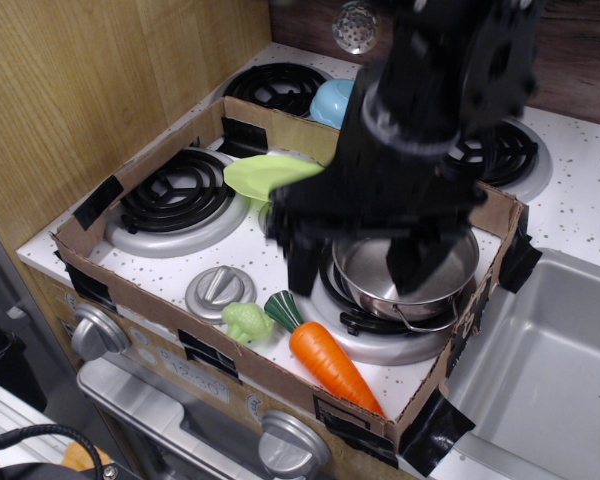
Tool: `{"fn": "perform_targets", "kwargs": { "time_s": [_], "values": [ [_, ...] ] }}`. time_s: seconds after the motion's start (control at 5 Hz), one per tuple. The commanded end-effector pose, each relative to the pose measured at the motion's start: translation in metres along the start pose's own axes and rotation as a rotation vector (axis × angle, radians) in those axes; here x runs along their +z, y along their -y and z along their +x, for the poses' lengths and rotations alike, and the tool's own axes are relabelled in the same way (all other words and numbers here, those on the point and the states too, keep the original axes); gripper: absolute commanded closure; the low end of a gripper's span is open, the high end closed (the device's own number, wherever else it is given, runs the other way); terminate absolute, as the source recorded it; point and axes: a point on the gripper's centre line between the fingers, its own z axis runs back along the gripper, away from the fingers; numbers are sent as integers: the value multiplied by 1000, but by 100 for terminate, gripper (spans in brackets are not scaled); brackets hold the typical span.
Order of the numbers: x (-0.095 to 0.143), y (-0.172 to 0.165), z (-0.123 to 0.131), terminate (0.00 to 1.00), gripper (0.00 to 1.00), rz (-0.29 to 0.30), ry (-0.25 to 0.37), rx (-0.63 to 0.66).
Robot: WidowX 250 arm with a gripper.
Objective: Put carrot on plate
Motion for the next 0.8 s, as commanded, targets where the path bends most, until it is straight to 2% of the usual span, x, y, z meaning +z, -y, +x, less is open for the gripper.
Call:
{"fn": "perform_targets", "kwargs": {
  "time_s": [0.0, 0.2, 0.4, 0.6],
  "values": [
    [-26, -2, -6, 0, 0, -91, -57, 52],
    [-30, 3, 1, 0, 0, -106, 14, -53],
    [-22, 11, 10, 0, 0, -68, 89, -171],
    [-32, 13, 10, 0, 0, -96, 60, -160]
  ]
}}
